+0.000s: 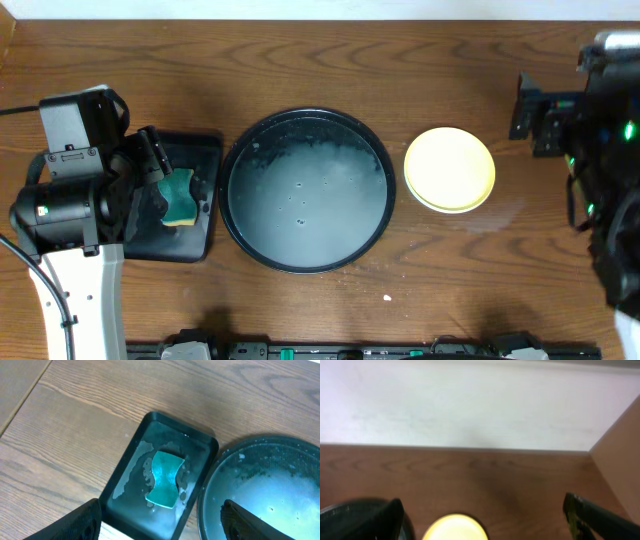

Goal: Clean dirty plates on tray and stack at the side

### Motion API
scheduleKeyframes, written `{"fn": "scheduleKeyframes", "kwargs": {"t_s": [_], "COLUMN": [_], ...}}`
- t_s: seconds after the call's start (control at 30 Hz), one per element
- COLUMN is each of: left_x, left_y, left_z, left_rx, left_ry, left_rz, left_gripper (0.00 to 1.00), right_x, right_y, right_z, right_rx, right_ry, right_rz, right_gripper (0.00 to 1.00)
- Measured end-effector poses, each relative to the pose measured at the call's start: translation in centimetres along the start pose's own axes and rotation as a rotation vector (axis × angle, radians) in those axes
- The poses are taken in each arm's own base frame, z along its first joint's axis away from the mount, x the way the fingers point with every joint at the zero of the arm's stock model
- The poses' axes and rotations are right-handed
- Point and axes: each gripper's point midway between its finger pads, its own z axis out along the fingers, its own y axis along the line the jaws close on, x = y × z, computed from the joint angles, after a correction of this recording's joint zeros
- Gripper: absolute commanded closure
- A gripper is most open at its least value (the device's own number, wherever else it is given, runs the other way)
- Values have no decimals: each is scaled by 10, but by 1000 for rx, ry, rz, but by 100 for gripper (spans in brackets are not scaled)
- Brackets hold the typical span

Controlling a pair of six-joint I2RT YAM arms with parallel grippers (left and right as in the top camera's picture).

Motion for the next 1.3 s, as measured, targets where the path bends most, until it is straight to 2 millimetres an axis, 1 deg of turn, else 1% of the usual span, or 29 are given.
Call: {"fn": "scheduleKeyframes", "kwargs": {"t_s": [0.07, 0.17, 0.2, 0.23, 0.3, 0.4, 0.53, 0.7, 0.9, 1.03, 1.13, 1.2, 1.3], "left_x": [0, 0, 0, 0, 0, 0, 0, 0, 0, 0, 0, 0, 0], "left_y": [0, 0, 0, 0, 0, 0, 0, 0, 0, 0, 0, 0, 0], "left_z": [0, 0, 0, 0, 0, 0, 0, 0, 0, 0, 0, 0, 0], "left_rx": [0, 0, 0, 0, 0, 0, 0, 0, 0, 0, 0, 0, 0], "left_ry": [0, 1, 1, 1, 1, 1, 1, 1, 1, 2, 2, 2, 2], "left_rz": [0, 0, 0, 1, 1, 0, 0, 1, 1, 0, 0, 1, 0], "left_gripper": [23, 23, 24, 24, 23, 24, 23, 24, 23, 24, 23, 23, 23], "right_x": [10, 34, 47, 55, 78, 112, 162, 208, 243, 258, 273, 277, 276], "right_y": [1, 3, 4, 5, 6, 4, 2, 1, 9, 16, 17, 17, 18], "right_z": [-1, -1, 0, 0, 2, 2, 0, -1, 5, 10, 16, 18, 17], "right_rx": [-7, -14, -19, -25, -38, -36, -33, -26, -64, -92, -100, -104, -109], "right_ry": [-55, -133, -152, -178, -212, -256, -272, -291, -304, -300, -264, -254, -259], "right_rz": [-14, -23, -26, -24, -24, -21, -18, -15, -20, -26, -27, -27, -28], "right_gripper": [1, 1, 1, 1, 1, 1, 1, 1, 1, 1, 1, 1, 1]}}
